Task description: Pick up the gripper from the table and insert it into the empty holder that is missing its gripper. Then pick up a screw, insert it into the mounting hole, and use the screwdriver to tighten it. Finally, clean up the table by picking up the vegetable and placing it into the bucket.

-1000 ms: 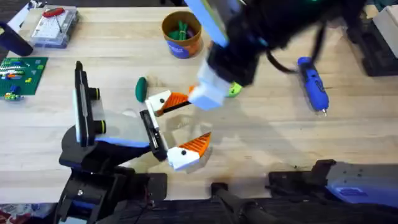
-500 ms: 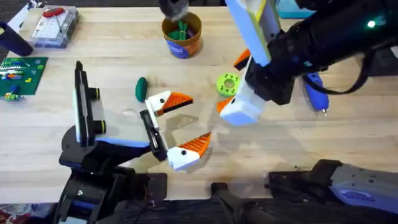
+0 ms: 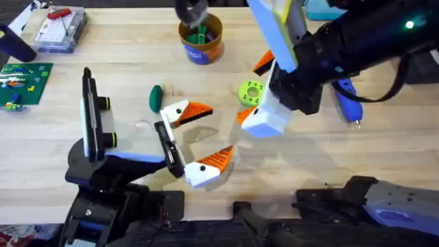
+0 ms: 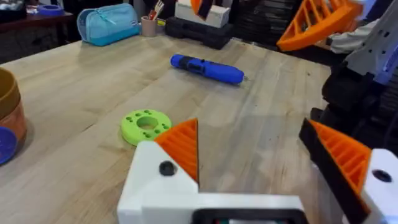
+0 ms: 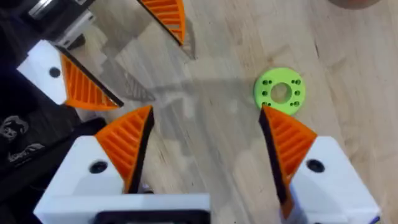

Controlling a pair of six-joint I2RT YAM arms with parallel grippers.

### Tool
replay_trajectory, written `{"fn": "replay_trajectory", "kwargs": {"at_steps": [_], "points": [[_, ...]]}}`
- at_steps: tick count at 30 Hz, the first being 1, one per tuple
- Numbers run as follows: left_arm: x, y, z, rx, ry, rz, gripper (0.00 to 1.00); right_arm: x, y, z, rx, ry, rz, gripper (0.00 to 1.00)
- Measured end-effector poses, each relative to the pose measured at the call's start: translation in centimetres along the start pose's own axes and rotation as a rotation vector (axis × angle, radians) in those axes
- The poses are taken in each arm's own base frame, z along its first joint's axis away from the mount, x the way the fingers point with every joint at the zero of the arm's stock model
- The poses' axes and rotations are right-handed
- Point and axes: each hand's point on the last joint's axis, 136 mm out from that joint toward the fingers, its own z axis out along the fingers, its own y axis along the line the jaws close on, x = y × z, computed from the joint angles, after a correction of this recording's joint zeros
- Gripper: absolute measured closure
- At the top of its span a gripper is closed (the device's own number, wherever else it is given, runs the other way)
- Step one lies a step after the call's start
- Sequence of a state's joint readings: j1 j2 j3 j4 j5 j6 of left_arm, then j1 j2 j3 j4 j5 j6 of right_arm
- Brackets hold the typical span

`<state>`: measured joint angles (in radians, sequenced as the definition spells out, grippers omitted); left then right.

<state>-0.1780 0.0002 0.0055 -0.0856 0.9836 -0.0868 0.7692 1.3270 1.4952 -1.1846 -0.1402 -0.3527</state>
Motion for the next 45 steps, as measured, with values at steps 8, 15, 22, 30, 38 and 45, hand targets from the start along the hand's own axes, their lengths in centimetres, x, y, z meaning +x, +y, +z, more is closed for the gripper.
{"fn": "replay_trajectory", "kwargs": {"at_steps": [8, 15, 22, 30, 38, 45], "points": [[0.0, 0.0, 0.0, 0.0, 0.0, 0.0, 0.014, -0.02, 0.0, 0.0, 0.0, -0.001, -0.011, 0.006], [0.0, 0.0, 0.0, 0.0, 0.0, 0.0, 0.014, -0.02, 0.0, 0.01, -0.001, -0.001, -0.015, 0.006], [0.0, 0.0, 0.0, 0.0, 0.0, 0.0, 0.014, -0.02, 0.01, 0.0, 0.0, -0.001, -0.015, 0.006], [-0.01, 0.0, 0.0, 0.0, 0.0, 0.0, 0.322, -0.04, 0.05, 0.01, -0.003, -0.002, -0.015, 0.006], [-0.01, 0.0, 0.0, 0.0, 0.0, 0.003, 0.993, -0.04, 0.06, 0.0, -0.003, -0.002, -0.015, 0.006], [-0.01, 0.0, 0.0, 0.0, 0.0, 0.003, 0.994, -0.04, 0.05, 0.01, -0.003, -0.002, -0.015, 0.005]]}}
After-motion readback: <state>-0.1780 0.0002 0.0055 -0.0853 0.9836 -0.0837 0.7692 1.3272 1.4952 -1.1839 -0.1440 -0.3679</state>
